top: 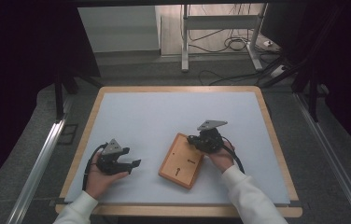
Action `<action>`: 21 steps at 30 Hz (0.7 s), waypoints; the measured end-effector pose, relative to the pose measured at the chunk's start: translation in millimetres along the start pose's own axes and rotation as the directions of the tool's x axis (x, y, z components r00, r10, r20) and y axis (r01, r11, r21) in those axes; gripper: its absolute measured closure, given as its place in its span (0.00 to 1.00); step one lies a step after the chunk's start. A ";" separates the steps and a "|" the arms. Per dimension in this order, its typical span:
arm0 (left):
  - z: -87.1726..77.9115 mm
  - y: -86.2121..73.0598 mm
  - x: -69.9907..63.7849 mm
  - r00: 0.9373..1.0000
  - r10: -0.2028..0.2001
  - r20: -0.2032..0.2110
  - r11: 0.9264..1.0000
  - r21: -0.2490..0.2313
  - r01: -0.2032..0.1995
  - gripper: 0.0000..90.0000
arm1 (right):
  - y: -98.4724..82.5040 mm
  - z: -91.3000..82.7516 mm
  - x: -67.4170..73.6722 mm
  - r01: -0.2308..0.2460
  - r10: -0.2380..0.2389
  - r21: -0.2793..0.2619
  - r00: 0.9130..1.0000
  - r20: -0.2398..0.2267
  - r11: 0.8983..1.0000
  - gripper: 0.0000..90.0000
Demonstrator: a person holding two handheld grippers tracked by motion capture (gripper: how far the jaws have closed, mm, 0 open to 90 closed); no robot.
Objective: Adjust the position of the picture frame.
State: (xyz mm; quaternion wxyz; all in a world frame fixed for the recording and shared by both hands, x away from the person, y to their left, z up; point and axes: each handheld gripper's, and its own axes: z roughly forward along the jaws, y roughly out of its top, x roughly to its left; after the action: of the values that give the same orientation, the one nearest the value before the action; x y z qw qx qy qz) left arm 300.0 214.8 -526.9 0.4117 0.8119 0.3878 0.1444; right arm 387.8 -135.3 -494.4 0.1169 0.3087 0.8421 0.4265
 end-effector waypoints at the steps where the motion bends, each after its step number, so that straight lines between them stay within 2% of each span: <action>1: 0.0 0.0 -0.1 1.000 0.000 0.000 1.000 0.000 0.000 0.31 | 1.5 4.8 5.1 0.004 -0.004 0.000 1.000 -0.011 1.000 0.93; 8: -1.6 -0.5 1.6 1.000 -0.004 -0.003 1.000 -0.005 0.004 0.31 | 6.8 27.5 19.0 0.023 -0.023 0.011 0.998 -0.051 1.000 0.93; 11: -2.4 -0.5 1.9 1.000 -0.005 -0.003 1.000 -0.007 0.005 0.31 | 8.1 36.0 21.8 0.010 -0.009 0.015 0.997 -0.073 1.000 0.93; 21: -1.3 -0.6 0.9 1.000 -0.001 -0.001 1.000 -0.007 0.001 0.31 | 9.5 47.9 30.3 0.028 -0.026 0.030 0.997 -0.073 0.999 0.91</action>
State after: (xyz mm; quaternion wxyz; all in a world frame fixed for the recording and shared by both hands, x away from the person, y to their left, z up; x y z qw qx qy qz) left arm 299.7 216.4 -526.6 0.4145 0.8101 0.3880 0.1461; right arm 390.1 -81.3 -514.1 0.0872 0.2835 0.8563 0.4228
